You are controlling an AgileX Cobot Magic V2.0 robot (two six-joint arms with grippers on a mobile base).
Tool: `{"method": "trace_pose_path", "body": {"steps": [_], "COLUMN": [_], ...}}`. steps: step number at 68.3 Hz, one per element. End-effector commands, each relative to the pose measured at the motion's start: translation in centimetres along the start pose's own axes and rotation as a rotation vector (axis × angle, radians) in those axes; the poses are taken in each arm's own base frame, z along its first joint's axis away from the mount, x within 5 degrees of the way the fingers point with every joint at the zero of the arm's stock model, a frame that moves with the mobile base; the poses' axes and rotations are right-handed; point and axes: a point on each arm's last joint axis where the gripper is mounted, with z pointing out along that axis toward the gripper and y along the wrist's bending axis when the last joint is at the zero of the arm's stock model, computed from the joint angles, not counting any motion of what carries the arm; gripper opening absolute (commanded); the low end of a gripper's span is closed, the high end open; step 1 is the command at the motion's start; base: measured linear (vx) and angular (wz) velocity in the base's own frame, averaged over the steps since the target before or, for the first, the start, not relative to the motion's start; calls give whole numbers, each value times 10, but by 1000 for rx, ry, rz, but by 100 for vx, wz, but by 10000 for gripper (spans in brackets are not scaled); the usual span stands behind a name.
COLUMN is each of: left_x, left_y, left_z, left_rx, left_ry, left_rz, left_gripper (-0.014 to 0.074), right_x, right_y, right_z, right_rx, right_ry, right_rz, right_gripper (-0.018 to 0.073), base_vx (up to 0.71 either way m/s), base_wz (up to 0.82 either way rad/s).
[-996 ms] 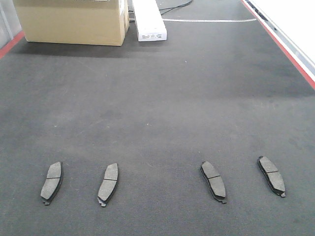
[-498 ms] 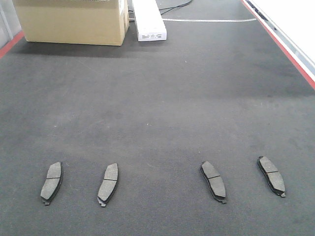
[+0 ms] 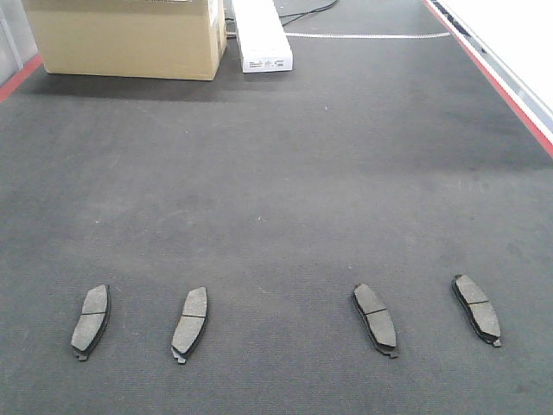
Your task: Move and align brake pads A on conveyor
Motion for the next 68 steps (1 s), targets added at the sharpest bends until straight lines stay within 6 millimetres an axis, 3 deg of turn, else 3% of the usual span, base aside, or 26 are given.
{"method": "trace_pose_path", "body": {"steps": [1, 19, 29, 45, 60, 68], "left_x": [-2, -2, -2, -2, -2, -2], "left_y": [0, 0, 0, 0, 0, 0], "left_z": [0, 0, 0, 0, 0, 0], "left_rx": [8, 8, 8, 8, 8, 8], "left_ry": [-76, -76, -76, -76, -76, -76], "left_rz": [-6, -6, -6, -6, -6, -6], "left_gripper": [-6, -6, -6, -6, -6, -6], "right_x": [-13, -13, -9, 27, 80, 84], "right_y": [0, 0, -3, -12, -16, -17], "right_z": [-3, -3, 2, 30, 48, 49], "right_rx": [0, 11, 141, 275, 266, 268], "right_ry": [-86, -86, -105, -224, -193, -151], "right_rz": [-5, -9, -23, -33, -28, -18], "right_gripper": [-12, -12, -12, -12, -12, -12], "base_vx": [0, 0, 0, 0, 0, 0], "base_wz": [0, 0, 0, 0, 0, 0]}}
